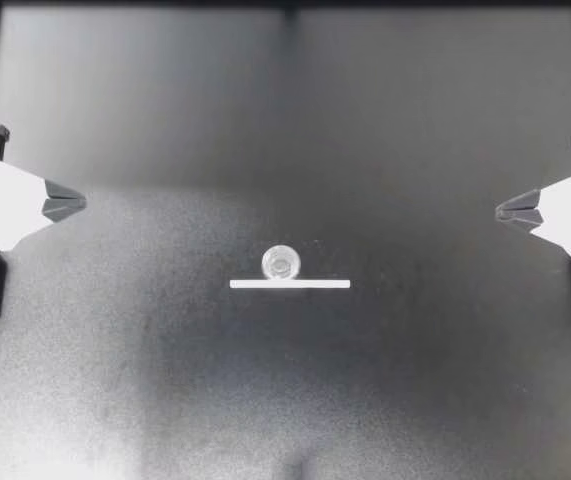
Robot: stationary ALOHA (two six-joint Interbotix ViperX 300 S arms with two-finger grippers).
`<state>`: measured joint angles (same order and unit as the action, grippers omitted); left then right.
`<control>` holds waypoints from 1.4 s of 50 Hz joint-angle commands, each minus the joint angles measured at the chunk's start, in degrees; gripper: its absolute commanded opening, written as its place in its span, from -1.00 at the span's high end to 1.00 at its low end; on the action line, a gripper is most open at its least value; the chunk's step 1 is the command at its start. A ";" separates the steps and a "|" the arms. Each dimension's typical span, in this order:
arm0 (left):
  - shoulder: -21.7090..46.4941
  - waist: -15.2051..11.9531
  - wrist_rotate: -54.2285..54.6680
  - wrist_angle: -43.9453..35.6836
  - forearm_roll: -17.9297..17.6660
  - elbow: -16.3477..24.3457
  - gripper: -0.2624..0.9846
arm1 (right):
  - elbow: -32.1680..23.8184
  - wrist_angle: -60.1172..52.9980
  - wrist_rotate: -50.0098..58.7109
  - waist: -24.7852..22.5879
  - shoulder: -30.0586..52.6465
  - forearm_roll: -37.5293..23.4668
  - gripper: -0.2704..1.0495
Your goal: Pick up the plastic cup and open its lid.
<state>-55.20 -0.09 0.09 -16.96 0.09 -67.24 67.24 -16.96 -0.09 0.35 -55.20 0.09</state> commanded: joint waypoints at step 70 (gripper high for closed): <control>59.59 -0.88 -3.25 -18.37 -3.16 8.96 -0.44 | -25.14 5.01 0.00 2.02 56.87 1.58 0.86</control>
<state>3.69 -0.88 -3.08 -31.90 -3.16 -59.15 45.26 -14.85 0.09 1.58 0.79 1.67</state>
